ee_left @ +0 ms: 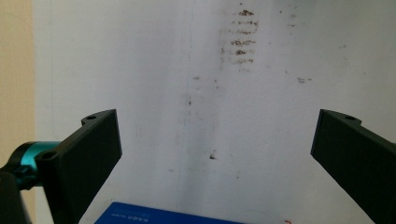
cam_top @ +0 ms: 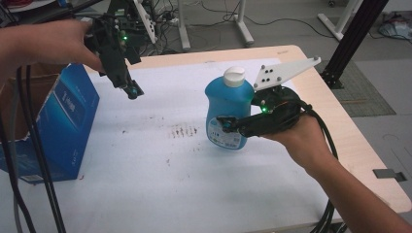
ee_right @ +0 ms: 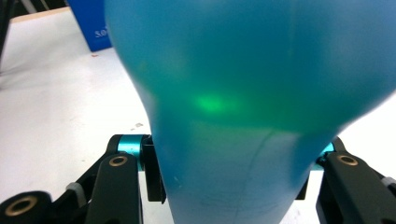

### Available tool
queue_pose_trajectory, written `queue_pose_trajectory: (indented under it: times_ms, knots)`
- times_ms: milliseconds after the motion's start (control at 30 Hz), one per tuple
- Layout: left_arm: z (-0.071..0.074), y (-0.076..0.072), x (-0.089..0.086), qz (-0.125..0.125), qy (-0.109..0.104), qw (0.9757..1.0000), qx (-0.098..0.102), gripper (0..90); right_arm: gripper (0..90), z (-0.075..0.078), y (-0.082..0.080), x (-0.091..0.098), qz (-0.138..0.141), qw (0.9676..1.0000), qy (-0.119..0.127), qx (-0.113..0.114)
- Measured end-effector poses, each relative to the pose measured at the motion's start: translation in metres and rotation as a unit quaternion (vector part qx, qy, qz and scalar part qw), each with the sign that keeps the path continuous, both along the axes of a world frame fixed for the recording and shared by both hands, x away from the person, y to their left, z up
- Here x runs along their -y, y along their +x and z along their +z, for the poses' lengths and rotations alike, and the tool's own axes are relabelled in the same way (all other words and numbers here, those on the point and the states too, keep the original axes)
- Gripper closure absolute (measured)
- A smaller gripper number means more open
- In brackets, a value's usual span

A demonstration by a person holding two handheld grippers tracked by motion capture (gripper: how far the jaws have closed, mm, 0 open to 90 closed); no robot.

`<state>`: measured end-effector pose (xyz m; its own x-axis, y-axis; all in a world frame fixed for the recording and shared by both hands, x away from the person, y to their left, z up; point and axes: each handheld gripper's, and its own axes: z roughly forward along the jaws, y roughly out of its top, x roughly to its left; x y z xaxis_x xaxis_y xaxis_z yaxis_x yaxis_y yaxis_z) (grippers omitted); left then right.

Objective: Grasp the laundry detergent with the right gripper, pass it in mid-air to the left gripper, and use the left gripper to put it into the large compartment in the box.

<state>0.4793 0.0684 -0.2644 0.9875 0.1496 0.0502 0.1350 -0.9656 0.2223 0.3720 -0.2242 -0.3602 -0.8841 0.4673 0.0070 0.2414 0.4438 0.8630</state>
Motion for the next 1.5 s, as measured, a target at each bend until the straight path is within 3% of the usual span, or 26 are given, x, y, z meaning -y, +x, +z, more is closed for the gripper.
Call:
queue_pose_trajectory:
  times_ms: [400, 800, 1133, 1500]
  knots:
    - [0.019, -0.023, -0.001, -0.013, -0.018, 0.9997, -0.006, 1.8, 46.0, 0.022, 0.004, -0.013, 0.066, 0.9978, -0.002, 0.006]
    - [0.035, -0.049, 0.002, -0.031, -0.019, 0.9989, -0.029, 1.8, 46.1, 0.039, 0.011, -0.032, 0.144, 0.9894, -0.008, 0.022]
    - [0.045, -0.066, 0.011, -0.047, -0.020, 0.9981, -0.034, 1.8, 46.1, 0.041, 0.012, -0.053, 0.182, 0.9831, -0.011, 0.018]
    - [0.046, -0.071, 0.020, -0.052, -0.012, 0.9973, -0.050, 1.8, 46.1, 0.044, 0.015, -0.067, 0.201, 0.9792, -0.020, 0.015]
